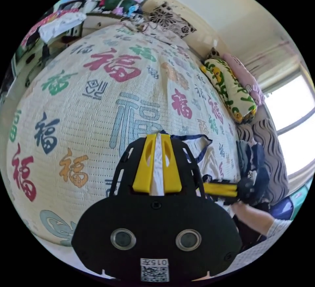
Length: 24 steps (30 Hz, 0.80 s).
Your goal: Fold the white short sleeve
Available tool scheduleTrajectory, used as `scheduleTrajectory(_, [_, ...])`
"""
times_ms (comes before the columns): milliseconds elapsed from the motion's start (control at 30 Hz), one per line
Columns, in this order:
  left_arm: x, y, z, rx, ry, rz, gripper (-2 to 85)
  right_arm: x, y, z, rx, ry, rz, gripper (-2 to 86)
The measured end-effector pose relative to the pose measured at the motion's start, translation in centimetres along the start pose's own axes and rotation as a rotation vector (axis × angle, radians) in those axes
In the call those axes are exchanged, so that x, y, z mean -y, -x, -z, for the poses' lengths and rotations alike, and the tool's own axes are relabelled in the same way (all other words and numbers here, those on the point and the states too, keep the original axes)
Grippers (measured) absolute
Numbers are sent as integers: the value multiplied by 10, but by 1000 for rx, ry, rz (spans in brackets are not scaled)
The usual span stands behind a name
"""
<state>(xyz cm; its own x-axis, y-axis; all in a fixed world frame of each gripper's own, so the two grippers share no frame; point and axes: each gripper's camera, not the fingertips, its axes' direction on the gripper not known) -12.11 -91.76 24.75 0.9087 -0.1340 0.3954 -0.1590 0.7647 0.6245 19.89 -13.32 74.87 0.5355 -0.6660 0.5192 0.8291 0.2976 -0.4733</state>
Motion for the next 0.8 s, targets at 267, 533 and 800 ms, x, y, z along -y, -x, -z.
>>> scheduleTrajectory(267, [23,-61,-46,161,251,-210,105,-32,-130,86,-48,-94,-317,83])
scheduleTrajectory(533, [19,-100,-66,282,343,-204,27,-34,-146,102,2,48,-340,29])
scheduleTrajectory(800, [-23,-149,27,186,162,-320,7,-105,-140,210,156,-147,-330,8])
